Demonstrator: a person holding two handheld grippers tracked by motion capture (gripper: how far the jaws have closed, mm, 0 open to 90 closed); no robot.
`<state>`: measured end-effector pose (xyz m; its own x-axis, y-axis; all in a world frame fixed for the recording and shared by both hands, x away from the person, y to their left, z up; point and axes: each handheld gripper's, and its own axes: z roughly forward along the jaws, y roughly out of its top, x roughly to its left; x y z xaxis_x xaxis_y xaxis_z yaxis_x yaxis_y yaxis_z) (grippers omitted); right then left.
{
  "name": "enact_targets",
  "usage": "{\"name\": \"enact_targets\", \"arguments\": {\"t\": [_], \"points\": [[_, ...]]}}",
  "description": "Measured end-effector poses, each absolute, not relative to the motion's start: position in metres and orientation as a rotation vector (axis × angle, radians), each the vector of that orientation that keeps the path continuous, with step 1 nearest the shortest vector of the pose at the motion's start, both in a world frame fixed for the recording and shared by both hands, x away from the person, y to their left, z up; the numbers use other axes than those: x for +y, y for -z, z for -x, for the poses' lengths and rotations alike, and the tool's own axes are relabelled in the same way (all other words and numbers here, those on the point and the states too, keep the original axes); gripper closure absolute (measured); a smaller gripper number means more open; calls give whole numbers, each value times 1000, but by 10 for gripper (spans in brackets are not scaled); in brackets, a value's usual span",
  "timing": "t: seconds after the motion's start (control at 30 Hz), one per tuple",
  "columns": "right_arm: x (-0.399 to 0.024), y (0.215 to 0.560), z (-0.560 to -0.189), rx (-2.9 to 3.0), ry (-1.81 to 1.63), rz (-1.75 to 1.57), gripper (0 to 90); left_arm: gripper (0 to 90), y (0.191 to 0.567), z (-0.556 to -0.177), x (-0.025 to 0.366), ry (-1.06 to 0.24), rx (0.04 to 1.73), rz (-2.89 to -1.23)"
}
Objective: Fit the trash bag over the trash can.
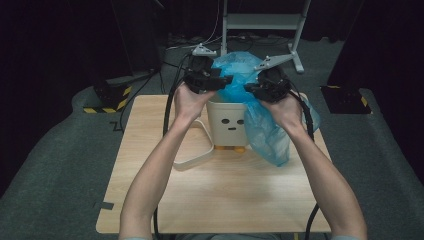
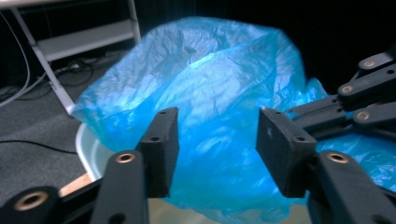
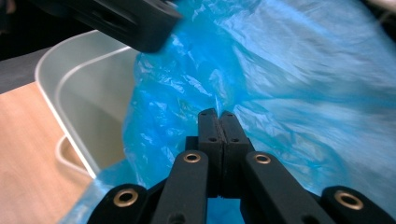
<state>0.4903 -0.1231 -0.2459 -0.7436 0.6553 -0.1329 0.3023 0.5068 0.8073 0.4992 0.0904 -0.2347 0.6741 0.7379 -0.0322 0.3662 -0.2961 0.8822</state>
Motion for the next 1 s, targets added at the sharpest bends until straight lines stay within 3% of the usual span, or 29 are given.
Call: {"name": "enact_targets", "arguments": {"t": [0.07,0.27,0.4,0.53,0.6,0.83,0.9,1.0], "points": [[-121,248,-491,2339,-1134,-786,870,618,238,-503,86,-457,868,-1947],[-135,244,-482,2281,-1192,-804,656,818,247,-511,81,-452,891,-2017],[-152,233,-475,2179,-1242,-832,574,872,247,-511,80,-473,895,-2033],[-165,234,-481,2144,-1222,-912,526,859,247,-510,80,-482,889,-2036],[-167,239,-487,2160,-1210,-949,541,800,246,-509,81,-474,891,-2022],[-166,251,-491,2180,-1172,-960,741,584,235,-498,89,-488,892,-1948],[-167,247,-489,2172,-1169,-944,822,546,233,-496,90,-493,890,-1932],[-165,243,-484,2167,-1138,-901,872,530,231,-494,90,-481,876,-1919]]}}
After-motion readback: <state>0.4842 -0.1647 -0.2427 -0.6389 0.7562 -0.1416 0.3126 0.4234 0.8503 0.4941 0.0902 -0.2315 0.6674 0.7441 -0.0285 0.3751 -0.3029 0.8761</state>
